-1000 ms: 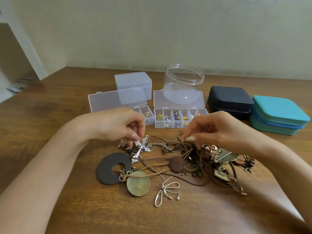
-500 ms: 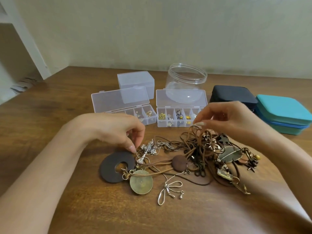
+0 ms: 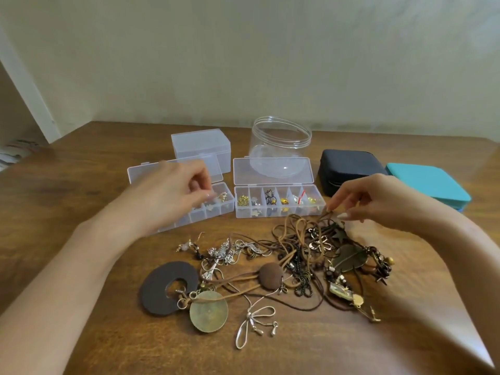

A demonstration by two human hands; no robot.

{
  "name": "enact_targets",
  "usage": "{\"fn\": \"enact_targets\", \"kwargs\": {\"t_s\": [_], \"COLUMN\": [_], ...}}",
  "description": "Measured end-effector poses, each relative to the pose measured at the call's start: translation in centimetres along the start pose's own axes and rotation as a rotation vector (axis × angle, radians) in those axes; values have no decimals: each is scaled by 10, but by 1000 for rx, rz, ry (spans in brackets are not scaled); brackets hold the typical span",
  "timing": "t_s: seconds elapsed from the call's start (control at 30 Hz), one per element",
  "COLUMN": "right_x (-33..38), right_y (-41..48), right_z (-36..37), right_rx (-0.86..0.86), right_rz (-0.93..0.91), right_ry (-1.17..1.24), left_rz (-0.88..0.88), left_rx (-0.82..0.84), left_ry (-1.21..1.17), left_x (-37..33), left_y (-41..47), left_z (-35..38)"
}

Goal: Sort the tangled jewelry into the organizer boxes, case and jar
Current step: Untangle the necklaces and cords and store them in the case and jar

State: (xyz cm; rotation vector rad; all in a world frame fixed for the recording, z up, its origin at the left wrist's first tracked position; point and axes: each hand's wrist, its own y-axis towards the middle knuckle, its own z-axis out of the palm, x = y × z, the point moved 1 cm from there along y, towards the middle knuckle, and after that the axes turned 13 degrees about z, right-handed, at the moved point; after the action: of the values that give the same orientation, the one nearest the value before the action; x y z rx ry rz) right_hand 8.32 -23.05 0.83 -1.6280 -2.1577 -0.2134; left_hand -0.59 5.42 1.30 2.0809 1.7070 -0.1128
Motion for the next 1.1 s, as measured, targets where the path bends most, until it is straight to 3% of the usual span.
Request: {"fn": "enact_targets", "kwargs": {"t_s": [0.13, 0.2, 0.33, 0.5, 0.83, 1.1], "right_x": [2, 5, 16, 24, 21, 17], "right_y": [0, -3, -8, -3, -4, -2], "right_z": [-4, -7, 7, 30, 20, 18], "right_rx": [-222, -163, 145, 81, 217, 121], "right_rz": [-48, -127, -233, -289, -249, -248], "right_ry": [93, 145, 36, -63, 325, 366], "left_rz": [-68, -28, 253, 560, 560, 509], "left_rx": [-254, -276, -84, 208, 375, 291], "left_ry": [52, 25, -27, -39, -26, -167], "left_x": [5, 1, -19, -40, -30, -25], "left_y": [1, 1, 1, -6, -5, -3], "left_z": [-7, -4, 14, 49, 49, 44]}}
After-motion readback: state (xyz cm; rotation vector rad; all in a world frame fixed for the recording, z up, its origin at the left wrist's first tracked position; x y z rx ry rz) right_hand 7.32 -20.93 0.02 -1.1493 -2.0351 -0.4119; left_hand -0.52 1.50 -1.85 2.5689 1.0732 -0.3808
